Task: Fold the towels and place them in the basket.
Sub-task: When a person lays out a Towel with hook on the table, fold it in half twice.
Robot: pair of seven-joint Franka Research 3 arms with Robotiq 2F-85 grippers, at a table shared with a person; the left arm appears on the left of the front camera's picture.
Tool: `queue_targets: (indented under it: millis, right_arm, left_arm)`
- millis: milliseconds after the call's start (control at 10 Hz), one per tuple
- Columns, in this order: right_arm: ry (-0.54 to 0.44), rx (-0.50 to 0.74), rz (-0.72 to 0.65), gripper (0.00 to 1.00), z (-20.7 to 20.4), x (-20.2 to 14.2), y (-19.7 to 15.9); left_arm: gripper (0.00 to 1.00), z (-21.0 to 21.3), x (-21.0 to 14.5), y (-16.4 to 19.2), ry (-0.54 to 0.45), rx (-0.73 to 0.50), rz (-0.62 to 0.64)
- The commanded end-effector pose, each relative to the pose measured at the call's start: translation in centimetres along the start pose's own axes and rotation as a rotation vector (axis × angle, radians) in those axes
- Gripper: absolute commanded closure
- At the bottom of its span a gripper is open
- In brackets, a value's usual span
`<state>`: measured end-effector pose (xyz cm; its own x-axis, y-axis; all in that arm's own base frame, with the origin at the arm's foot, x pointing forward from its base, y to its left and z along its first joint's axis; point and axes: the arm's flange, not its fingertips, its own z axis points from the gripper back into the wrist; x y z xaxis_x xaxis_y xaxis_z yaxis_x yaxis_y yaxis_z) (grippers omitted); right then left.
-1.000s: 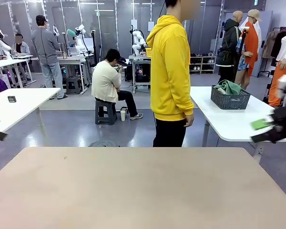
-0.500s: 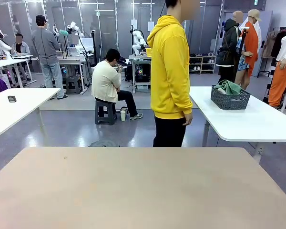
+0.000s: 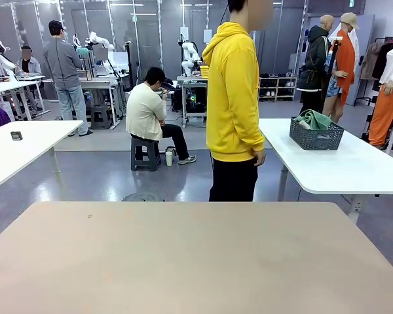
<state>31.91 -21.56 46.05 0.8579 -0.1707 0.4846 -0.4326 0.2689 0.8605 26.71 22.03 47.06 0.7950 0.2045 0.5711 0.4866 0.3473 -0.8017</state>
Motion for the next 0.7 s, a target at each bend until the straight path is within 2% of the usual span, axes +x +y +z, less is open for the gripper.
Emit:
queue_targets:
  millis: [0, 600]
  right_arm:
    - [-0.021, 0.003, -0.003, 0.00, 0.76, -0.30, -0.02]
    - [-0.021, 0.003, -0.003, 0.00, 0.76, -0.30, -0.02]
  left_arm:
    - [0.00, -0.24, 0.11, 0.01, -0.004, -0.022, -0.012]
    - [0.00, -0.24, 0.11, 0.01, -0.004, -0.022, -0.012]
